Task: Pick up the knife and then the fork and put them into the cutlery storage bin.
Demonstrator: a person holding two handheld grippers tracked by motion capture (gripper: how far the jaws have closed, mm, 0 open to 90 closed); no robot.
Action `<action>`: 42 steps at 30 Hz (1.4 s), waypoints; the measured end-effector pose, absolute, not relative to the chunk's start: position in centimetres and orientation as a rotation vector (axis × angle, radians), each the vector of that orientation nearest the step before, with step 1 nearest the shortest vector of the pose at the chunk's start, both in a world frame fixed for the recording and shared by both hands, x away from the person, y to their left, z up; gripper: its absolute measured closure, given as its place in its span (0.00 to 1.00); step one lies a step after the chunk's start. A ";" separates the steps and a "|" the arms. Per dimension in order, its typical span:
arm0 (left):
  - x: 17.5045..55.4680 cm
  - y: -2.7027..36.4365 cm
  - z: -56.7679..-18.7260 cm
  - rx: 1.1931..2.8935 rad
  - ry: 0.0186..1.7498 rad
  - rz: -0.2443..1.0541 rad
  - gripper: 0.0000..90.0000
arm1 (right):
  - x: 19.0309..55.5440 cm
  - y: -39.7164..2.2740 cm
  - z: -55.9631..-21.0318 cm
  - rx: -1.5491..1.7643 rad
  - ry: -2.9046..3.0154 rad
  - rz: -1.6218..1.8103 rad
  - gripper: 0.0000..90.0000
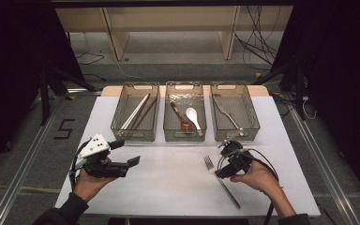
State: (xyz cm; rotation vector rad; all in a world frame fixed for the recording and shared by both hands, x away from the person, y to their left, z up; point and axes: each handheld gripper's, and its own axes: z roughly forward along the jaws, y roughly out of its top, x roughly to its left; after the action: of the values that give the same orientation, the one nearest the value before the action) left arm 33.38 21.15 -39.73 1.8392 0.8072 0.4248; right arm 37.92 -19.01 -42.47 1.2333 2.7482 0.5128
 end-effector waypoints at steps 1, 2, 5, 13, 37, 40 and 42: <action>33.4 21.2 -39.7 1.840 0.807 0.425 0.17 | 37.8 -18.9 -42.6 1.234 2.751 0.499 0.34; 33.4 21.2 -39.7 1.839 0.808 0.423 0.17 | 37.8 -18.9 -42.7 1.228 2.757 0.488 0.34; 33.4 21.2 -39.7 1.839 0.808 0.425 0.17 | 37.6 -18.8 -42.9 1.229 2.768 0.472 0.38; 33.4 21.2 -39.7 1.838 0.808 0.426 0.17 | 37.4 -18.3 -43.6 1.208 2.795 0.383 0.40; 33.3 21.1 -39.7 1.846 0.804 0.427 0.17 | 37.1 -17.5 -45.1 1.110 2.887 0.203 0.62; 33.3 21.1 -39.7 1.847 0.804 0.427 0.17 | 37.0 -17.3 -45.3 1.094 2.903 0.185 0.67; 33.3 21.1 -39.7 1.846 0.804 0.425 0.17 | 36.9 -17.1 -45.4 1.085 2.905 0.169 0.68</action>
State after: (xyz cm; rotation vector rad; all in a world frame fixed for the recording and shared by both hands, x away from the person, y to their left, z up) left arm 33.31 21.13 -39.73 1.8457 0.8042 0.4247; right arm 36.91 -17.14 -45.40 1.0851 2.9047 0.1695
